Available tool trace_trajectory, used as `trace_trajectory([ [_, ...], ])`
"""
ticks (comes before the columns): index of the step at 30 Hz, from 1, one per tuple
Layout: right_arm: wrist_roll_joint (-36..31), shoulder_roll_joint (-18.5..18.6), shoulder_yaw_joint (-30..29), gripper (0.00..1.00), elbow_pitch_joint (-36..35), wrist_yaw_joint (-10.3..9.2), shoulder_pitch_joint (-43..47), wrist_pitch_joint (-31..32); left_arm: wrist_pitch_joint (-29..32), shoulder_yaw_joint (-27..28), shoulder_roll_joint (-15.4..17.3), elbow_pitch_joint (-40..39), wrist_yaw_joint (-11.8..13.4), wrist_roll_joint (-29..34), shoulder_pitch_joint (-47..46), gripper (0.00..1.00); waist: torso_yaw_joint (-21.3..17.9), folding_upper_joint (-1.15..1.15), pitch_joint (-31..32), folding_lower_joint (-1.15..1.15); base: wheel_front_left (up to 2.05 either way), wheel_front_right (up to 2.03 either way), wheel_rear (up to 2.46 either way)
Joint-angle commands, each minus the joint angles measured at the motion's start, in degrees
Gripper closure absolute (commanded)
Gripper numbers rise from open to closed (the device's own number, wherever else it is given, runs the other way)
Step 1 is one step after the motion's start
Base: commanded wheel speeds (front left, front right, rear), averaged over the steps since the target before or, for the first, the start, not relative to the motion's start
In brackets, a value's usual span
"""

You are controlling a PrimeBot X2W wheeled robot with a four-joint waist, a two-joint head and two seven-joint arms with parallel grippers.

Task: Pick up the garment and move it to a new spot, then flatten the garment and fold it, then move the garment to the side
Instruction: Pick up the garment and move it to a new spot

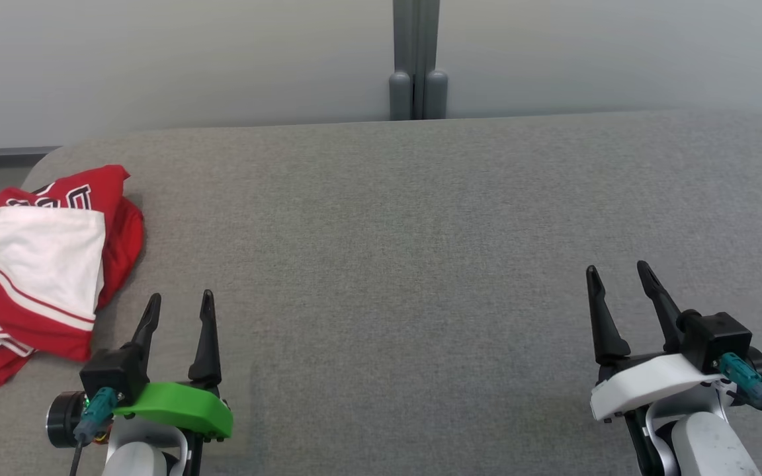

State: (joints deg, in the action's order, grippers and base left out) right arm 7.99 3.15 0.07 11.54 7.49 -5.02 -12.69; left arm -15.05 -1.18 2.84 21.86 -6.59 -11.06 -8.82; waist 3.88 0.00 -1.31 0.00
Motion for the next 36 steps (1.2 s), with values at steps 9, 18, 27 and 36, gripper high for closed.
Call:
trace_trajectory([
  [9,0.8,0.7,1.5,0.00,-2.6,0.00,-1.1,1.1,-0.1,2.2,0.2,-1.0,1.5,-1.6,-1.8,0.00,10.1,0.00,-1.9,0.00,0.00,0.00,0.00],
  [18,0.7,1.3,3.9,0.00,-5.2,0.00,-2.0,2.9,-0.1,4.7,0.1,-1.9,2.5,-2.3,-1.2,0.00,18.5,0.00,-3.2,0.00,0.00,0.00,0.00],
  [27,0.7,1.9,3.8,0.00,-7.2,-0.01,-1.9,4.5,-0.1,5.3,0.1,-2.3,3.1,-3.4,-0.6,0.00,23.0,0.00,-4.4,0.00,0.00,0.00,0.00],
  [36,0.0,3.0,4.3,0.00,-9.4,-0.01,-3.4,6.2,-0.1,5.0,0.1,-3.1,3.7,-4.7,-3.3,0.00,22.6,0.00,-7.6,0.00,0.00,0.00,0.00],
])
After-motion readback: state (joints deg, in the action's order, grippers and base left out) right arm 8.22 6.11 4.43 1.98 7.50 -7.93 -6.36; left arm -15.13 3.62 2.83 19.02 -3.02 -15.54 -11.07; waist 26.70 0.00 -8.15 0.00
